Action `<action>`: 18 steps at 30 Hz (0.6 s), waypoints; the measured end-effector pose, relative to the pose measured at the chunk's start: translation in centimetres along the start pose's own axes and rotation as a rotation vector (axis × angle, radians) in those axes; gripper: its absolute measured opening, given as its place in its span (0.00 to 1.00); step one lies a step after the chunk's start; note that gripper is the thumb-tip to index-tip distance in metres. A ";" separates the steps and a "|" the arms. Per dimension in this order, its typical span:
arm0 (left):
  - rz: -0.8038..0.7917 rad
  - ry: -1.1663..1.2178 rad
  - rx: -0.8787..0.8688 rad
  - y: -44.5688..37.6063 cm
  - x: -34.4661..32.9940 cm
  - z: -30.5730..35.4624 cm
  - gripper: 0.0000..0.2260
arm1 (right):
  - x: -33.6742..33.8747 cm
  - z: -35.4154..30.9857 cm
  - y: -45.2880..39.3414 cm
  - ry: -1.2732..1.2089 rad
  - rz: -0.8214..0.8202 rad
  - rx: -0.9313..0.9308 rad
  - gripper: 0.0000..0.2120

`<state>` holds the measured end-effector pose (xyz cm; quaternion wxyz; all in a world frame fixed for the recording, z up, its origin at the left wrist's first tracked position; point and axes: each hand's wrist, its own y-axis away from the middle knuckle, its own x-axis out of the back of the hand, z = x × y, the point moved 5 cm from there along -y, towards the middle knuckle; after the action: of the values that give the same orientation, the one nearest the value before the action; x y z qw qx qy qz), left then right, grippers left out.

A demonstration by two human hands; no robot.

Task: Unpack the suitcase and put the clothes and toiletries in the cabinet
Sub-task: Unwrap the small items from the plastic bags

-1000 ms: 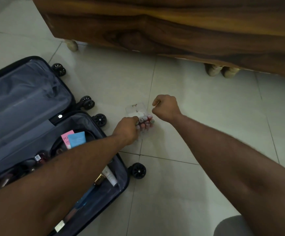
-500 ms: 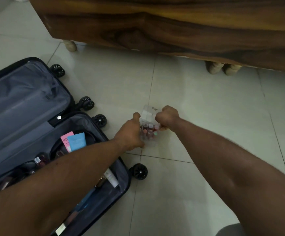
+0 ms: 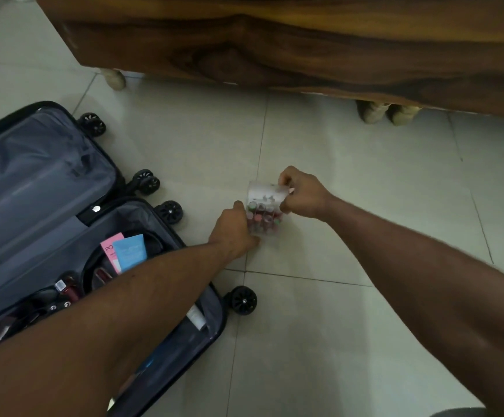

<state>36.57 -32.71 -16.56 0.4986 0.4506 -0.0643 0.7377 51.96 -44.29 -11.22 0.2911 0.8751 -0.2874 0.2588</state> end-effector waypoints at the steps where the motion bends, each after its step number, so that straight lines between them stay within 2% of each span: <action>1: -0.004 0.008 -0.013 -0.1 -0.2 0.1 0.30 | 0.1 -0.1 0.3 -0.007 -0.041 0.020 0.21; 5: -0.012 0.021 -0.023 -0.5 -0.5 0.6 0.29 | -0.6 0.1 1.0 -0.010 -0.183 0.022 0.19; 8: -0.032 0.067 -0.036 -0.7 -0.4 0.4 0.31 | -0.2 0.2 1.1 0.090 -0.101 0.073 0.19; 12: -0.089 0.081 -0.104 -0.6 -0.3 0.2 0.33 | -0.7 0.4 1.7 0.178 -0.064 0.144 0.28; 16: -0.125 0.076 -0.067 -0.4 -0.6 0.2 0.32 | -2.5 0.6 2.1 0.334 -0.056 0.221 0.42; 18: -0.143 0.092 -0.048 -0.5 -0.7 0.2 0.32 | -3.1 0.8 2.3 0.373 -0.026 0.248 0.40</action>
<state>37.18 -33.05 -17.13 0.5632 0.4075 -0.0267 0.7184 48.47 -45.24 -12.88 0.2327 0.8448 -0.1831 0.4457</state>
